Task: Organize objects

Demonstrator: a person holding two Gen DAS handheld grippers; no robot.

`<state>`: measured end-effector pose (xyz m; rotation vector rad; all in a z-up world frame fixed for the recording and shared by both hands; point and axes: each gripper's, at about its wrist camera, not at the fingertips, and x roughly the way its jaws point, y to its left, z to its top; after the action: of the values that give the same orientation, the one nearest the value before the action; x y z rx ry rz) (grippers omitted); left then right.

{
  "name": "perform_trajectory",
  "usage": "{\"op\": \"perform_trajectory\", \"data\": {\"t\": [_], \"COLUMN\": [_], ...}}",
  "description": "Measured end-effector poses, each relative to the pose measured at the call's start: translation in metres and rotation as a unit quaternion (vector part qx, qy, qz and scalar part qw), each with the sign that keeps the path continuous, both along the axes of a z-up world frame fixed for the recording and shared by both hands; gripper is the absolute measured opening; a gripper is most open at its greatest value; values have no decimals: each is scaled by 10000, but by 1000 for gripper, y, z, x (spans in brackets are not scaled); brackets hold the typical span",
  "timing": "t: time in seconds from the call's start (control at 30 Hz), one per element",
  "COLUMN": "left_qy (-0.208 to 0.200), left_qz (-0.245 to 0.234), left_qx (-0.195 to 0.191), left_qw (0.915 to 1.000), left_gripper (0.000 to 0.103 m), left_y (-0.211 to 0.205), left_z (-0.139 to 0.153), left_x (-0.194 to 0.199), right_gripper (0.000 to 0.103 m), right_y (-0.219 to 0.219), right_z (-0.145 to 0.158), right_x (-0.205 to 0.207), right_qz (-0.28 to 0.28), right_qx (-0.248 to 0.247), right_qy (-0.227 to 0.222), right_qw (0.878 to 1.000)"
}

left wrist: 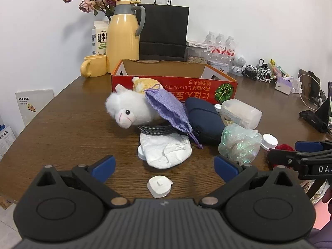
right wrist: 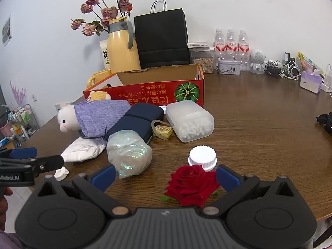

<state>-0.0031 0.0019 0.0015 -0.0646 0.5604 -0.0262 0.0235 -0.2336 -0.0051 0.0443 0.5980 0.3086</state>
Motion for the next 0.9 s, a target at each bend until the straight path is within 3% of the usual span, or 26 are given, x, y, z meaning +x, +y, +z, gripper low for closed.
{"op": "perform_trajectory", "data": {"t": [0.9], "left_qy": [-87], "left_qz": [-25], "left_qx": [-36], "left_qw": [10000], "left_gripper": [103], "left_y": [-2], "left_z": [-2], "left_x": [-4], "right_gripper": [103], "right_y": [-1], "right_z": [-2], "right_x": [-3], "right_qz": [-14], "right_qx": [-22], "right_qy": [-17], "right_qw": [10000]}}
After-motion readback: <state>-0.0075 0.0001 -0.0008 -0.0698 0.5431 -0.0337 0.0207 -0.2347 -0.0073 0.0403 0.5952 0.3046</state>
